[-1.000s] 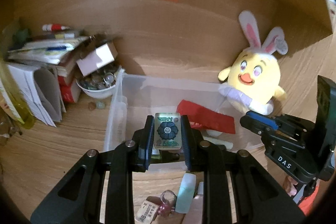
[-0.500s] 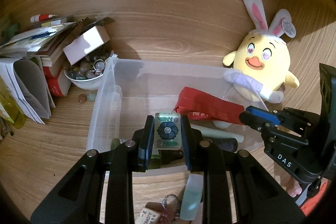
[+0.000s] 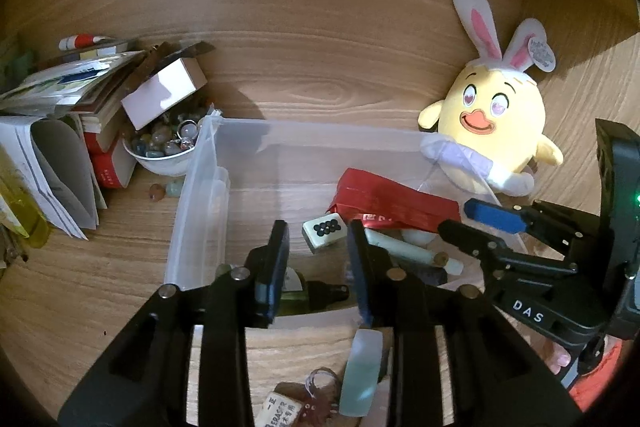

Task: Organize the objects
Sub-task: 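Carry both items over the clear bin and open both grippers to release them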

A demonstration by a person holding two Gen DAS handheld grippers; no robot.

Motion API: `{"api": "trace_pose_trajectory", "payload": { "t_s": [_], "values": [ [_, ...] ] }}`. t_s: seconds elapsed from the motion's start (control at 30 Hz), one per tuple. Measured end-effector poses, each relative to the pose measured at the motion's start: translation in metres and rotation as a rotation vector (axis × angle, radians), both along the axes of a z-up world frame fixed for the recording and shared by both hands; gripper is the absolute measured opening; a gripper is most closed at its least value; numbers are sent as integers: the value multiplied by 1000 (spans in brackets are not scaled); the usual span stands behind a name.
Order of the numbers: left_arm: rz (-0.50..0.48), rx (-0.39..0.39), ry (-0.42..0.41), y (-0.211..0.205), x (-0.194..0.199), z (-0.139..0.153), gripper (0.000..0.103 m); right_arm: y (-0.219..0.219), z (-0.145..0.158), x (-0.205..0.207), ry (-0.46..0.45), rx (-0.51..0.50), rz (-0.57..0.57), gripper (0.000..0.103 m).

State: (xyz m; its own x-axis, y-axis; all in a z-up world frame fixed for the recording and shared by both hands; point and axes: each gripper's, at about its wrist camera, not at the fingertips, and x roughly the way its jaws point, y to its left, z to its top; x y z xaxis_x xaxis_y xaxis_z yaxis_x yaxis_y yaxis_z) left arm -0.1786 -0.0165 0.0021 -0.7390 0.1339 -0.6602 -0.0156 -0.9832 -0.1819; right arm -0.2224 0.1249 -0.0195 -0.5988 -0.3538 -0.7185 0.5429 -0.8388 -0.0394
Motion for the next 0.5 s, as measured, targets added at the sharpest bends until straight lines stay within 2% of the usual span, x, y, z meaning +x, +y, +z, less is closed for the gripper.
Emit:
{"api": "trace_pose_trajectory", "payload": {
  "t_s": [0.13,0.23,0.43,0.5],
  "values": [
    [8,6,8,-2,7,4,40,1,4,3,14,-10,-2,44],
    [15,0,14,-1,14,6,47,1,7,5,18,-17,-3,56],
    [24,-4,47,-3,31,17,64,-1,14,12,40,-8,-4,60],
    [28,-10,63,-4,39,22,69,-2,17,15,49,-9,-4,70]
  ]
}}
